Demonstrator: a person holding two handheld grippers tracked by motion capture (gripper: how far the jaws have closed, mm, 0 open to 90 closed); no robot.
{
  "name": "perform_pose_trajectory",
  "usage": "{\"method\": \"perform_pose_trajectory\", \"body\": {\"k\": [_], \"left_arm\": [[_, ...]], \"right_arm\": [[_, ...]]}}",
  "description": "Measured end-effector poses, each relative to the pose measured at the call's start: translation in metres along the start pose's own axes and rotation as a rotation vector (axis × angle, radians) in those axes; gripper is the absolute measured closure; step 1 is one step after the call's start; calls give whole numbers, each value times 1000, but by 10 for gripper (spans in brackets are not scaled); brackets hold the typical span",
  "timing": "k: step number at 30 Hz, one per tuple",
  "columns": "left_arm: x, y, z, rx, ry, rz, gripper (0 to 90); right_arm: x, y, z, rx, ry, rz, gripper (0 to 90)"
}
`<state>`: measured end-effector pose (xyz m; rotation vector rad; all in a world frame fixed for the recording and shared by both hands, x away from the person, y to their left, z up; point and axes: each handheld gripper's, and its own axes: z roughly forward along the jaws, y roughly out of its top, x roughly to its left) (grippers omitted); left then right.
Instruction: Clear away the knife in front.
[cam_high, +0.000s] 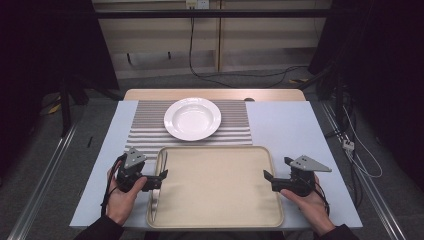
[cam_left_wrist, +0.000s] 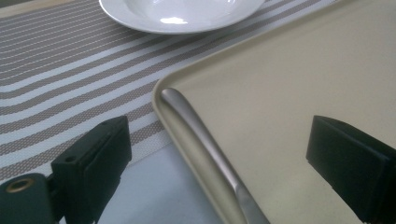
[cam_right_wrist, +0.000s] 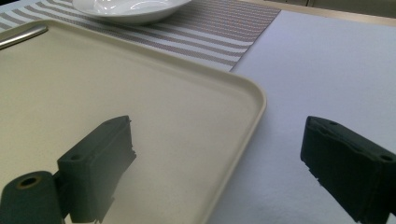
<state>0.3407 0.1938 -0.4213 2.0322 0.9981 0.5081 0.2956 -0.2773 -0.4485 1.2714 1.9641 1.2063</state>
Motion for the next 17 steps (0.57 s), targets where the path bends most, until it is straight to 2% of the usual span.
{"method": "perform_pose_trajectory", "body": {"k": [4, 7, 13, 17], "left_arm": [[2, -9, -7, -5, 17, -9, 66], [4, -16, -9, -14, 13, -29, 65], [7, -19, -12, -28, 26, -30, 64], [7, -19, -10, -11, 23, -30, 65]], "right_arm": [[0, 0, 0, -1, -1, 2, 90], [-1, 0, 0, -2, -1, 0, 90], [-1, 0, -1, -5, -6, -2, 89], [-1, 0, -1, -3, -4, 2, 88]]}}
